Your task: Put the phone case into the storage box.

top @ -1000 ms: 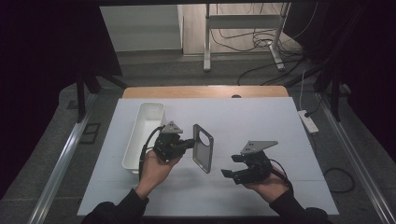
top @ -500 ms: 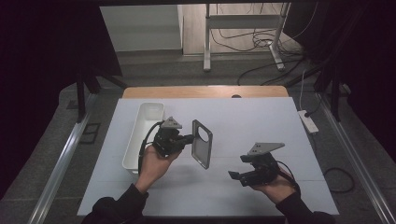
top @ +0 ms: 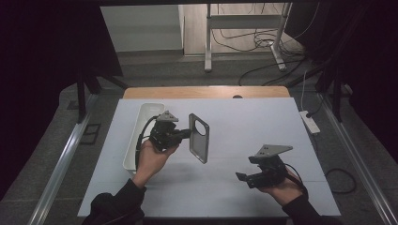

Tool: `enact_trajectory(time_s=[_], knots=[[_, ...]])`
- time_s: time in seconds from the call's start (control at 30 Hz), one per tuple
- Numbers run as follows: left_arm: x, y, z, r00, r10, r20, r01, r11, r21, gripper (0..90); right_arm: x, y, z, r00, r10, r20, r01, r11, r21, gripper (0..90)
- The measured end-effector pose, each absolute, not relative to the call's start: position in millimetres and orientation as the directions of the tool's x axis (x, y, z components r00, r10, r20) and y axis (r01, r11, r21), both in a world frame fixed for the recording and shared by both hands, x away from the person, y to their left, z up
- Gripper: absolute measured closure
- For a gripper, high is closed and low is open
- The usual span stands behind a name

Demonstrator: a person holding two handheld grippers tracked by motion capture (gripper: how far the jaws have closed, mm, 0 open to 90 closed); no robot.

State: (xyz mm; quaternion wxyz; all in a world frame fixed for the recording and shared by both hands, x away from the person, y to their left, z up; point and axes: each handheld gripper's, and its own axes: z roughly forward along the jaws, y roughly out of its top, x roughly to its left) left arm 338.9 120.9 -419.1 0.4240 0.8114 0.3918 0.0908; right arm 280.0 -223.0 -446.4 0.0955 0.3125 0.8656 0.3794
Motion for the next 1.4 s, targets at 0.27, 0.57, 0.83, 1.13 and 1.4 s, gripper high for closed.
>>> enact_trajectory(time_s=[0.27,0.57,0.83,1.13,1.4], knots=[[344.1,129.0,-414.7,0.659,0.733,-0.170,0.563,-0.331,0.757,88.9,277.4,-231.8,-448.5,-0.775,0.628,0.074,0.488,0.519,0.702,20.5],[350.0,142.1,-408.6,0.633,0.756,-0.166,0.571,-0.311,0.760,88.9,272.6,-248.6,-448.7,-0.746,0.661,0.079,0.513,0.496,0.700,18.4],[355.5,153.2,-401.9,0.608,0.777,-0.162,0.576,-0.291,0.764,89.0,267.9,-261.7,-449.7,-0.712,0.698,0.082,0.542,0.470,0.697,13.4],[364.2,172.2,-391.5,0.558,0.814,-0.162,0.594,-0.255,0.763,88.9,259.7,-279.2,-450.3,-0.673,0.736,0.079,0.561,0.438,0.703,7.3],[368.5,183.9,-385.3,0.534,0.832,-0.152,0.599,-0.244,0.763,88.9,253.9,-289.8,-450.9,-0.650,0.756,0.076,0.567,0.416,0.711,2.6]])
